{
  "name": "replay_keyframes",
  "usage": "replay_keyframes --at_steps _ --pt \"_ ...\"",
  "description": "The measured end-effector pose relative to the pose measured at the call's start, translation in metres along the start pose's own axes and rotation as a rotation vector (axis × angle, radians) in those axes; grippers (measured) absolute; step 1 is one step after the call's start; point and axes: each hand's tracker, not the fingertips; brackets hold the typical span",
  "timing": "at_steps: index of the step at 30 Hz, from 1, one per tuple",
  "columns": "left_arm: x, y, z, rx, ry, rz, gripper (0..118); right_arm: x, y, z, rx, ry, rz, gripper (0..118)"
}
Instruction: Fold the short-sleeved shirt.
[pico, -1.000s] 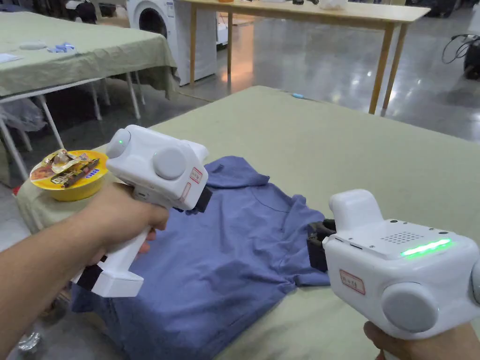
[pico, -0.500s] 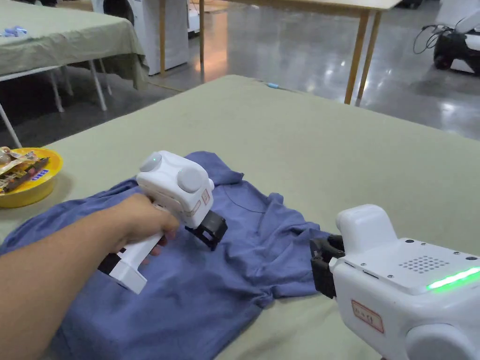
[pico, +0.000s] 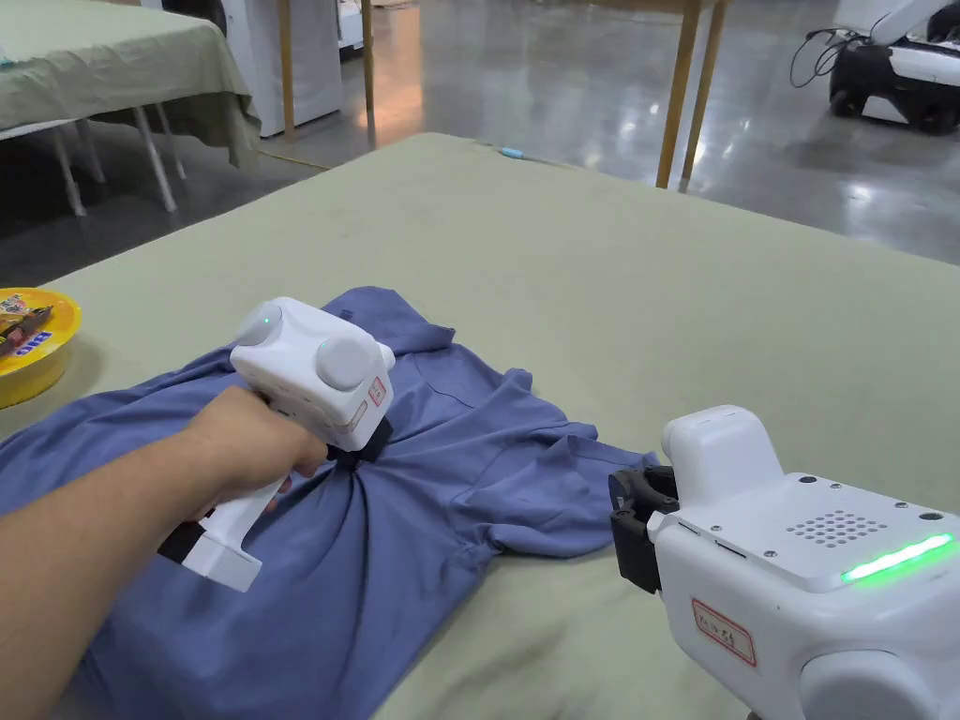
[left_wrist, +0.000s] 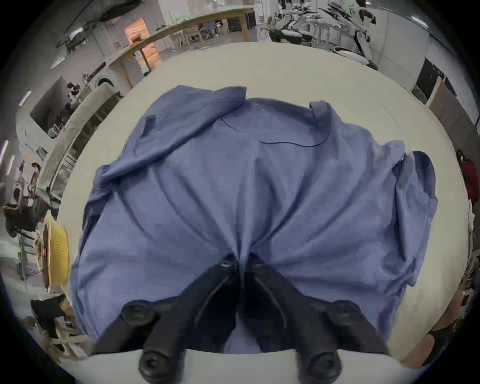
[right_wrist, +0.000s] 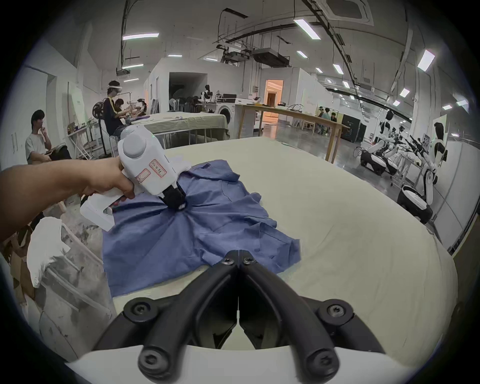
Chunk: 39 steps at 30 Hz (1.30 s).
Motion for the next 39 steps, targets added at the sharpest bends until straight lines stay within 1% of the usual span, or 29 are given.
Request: replay_keyframes --at_steps 3,6,9,11,14,17,19,21,24,27,30,32,34,39 --pt "0.008 -0.004 0.007 0.038 0.045 -0.003 0 0.002 -0.001 0.009 0.003 -0.016 -0.003 1" --pt "0.015 -0.007 0.036 0.139 0.086 -0.016 0 0.008 0.001 0.021 0.021 -0.043 -0.013 1" --pt "0.012 -0.004 0.079 0.198 0.034 0.016 0 0.019 0.004 0.037 0.056 -0.076 -0.026 1" --pt "0.015 -0.005 0.110 0.245 0.040 -0.001 0 0.026 0.008 0.053 0.081 -0.106 -0.036 1" --pt "0.021 -0.006 0.161 0.328 0.009 0.003 0 0.036 0.015 0.081 0.119 -0.136 -0.068 1" --pt "0.029 -0.003 0.213 0.435 -0.038 -0.009 0 0.046 0.018 0.108 0.158 -0.176 -0.076 1" --pt "0.044 0.001 0.247 0.478 -0.063 -0.049 0 0.053 0.019 0.126 0.181 -0.202 -0.087 1" --pt "0.072 0.002 0.278 0.508 -0.078 -0.121 0 0.060 0.019 0.145 0.208 -0.234 -0.103 1" --pt "0.110 0.009 0.314 0.554 -0.138 -0.176 0 0.074 0.018 0.175 0.248 -0.274 -0.135 1" --pt "0.162 0.011 0.348 0.607 -0.222 -0.221 0 0.089 0.018 0.207 0.282 -0.336 -0.146 1" --pt "0.216 0.023 0.368 0.661 -0.232 -0.314 0 0.105 0.016 0.243 0.304 -0.407 -0.147 1" --pt "0.250 0.033 0.372 0.643 -0.287 -0.344 0 0.118 0.013 0.267 0.312 -0.457 -0.149 1" --pt "0.289 0.040 0.372 0.639 -0.313 -0.381 0 0.131 0.007 0.290 0.318 -0.504 -0.158 1" --pt "0.391 0.049 0.359 0.600 -0.432 -0.449 0 0.165 -0.013 0.337 0.303 -0.618 -0.172 1"
